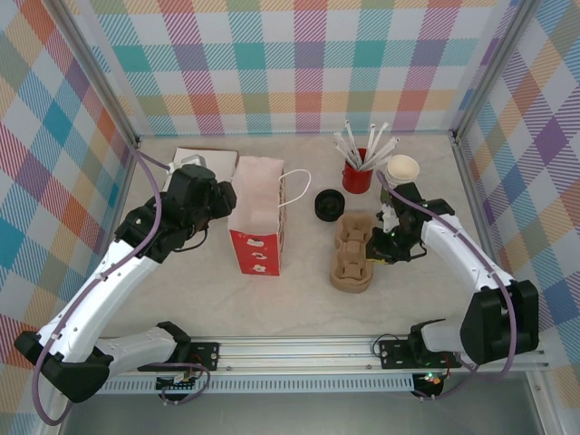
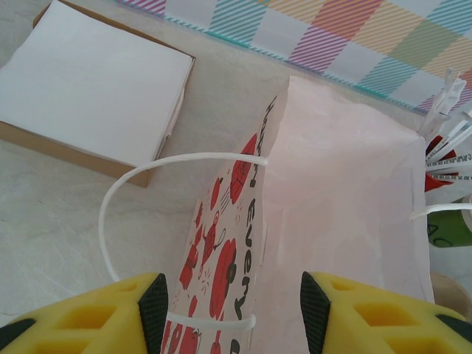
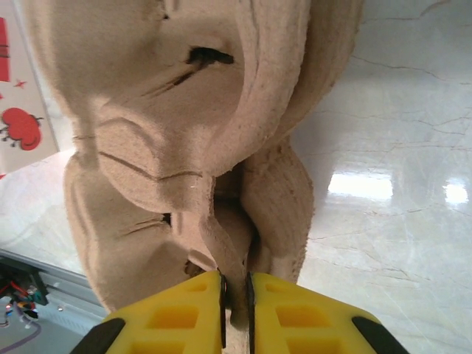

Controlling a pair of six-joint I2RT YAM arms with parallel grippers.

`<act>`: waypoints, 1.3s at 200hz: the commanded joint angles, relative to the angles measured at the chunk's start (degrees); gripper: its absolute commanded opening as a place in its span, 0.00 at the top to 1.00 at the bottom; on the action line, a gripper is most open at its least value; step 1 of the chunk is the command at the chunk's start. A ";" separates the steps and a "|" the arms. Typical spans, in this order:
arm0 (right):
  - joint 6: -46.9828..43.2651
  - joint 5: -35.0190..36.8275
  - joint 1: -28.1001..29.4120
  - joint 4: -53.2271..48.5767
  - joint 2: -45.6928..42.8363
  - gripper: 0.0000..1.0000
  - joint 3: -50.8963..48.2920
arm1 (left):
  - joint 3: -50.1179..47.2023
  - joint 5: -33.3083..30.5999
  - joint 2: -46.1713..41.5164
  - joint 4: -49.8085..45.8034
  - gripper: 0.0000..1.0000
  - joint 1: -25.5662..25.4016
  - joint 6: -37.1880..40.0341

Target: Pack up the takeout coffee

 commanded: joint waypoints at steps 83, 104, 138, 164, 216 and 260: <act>0.63 -19.89 -3.79 10.10 -10.38 0.95 -2.34 | 1.59 6.58 -3.46 2.29 0.46 -0.61 3.34; 0.91 -21.72 -4.81 10.61 -12.41 0.96 -1.31 | 0.96 9.82 -4.67 4.90 0.45 -0.60 3.62; 1.25 -25.64 -7.58 11.07 -14.56 0.97 2.71 | 0.52 16.95 -5.79 9.04 0.43 -0.61 4.62; 1.22 -27.23 -11.65 11.08 -16.86 0.98 9.20 | 0.92 25.75 -5.65 13.25 0.39 -0.61 5.16; 8.98 -41.57 -19.66 20.14 -15.85 0.98 18.89 | 5.20 44.72 -0.19 21.39 0.30 -0.61 4.25; 14.52 -49.35 -19.50 24.35 -14.12 0.97 22.82 | 10.39 55.42 8.76 28.31 0.25 -0.61 0.97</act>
